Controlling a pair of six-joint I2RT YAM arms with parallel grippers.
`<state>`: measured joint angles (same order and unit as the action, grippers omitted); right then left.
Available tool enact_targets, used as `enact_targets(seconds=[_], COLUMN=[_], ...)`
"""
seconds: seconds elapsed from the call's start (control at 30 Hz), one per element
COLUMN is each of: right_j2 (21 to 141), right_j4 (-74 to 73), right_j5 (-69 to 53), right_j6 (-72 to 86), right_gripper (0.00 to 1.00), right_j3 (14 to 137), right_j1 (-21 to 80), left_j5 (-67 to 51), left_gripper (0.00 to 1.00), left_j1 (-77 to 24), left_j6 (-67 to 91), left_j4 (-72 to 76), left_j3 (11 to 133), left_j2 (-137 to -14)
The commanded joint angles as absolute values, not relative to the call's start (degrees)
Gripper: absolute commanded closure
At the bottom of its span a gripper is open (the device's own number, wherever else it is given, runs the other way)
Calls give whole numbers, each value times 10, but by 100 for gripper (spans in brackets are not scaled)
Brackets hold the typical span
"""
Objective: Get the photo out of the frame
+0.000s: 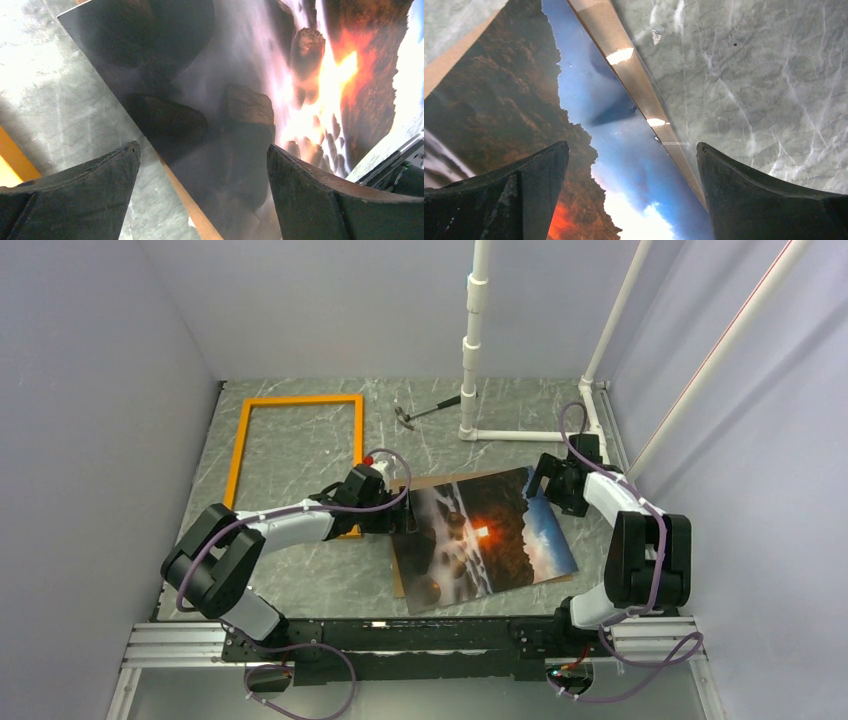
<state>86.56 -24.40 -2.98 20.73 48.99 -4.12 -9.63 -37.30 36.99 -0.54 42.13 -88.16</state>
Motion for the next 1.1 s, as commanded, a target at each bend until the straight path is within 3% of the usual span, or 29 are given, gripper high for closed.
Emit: enact_targets(seconds=[0.0,0.27,0.47,0.9,1.07], right_j2=[843,824,850,832,768], right_j4=[-255,-299,-328,-289,-293], right_j5=[-53,46,77,-43,-96], right_j6=[220,222,251,332,360], right_gripper=[1,0,0,0,0], right_j3=[486,486,481,393,367], right_j1=[-40,-42,-64,-67,-60], left_j5=[-119,-120,-165,-187,-187], left_gripper=[1,1,1,1,1], left_j1=[-358,-352,-362,-434,-446], left_j6=[316,301,337,449,472], left_j4=[-37,-94,-69,41,59], left_j3=[456,465,366,266,254], left_j2=[-881,-856,-785,-770,-751])
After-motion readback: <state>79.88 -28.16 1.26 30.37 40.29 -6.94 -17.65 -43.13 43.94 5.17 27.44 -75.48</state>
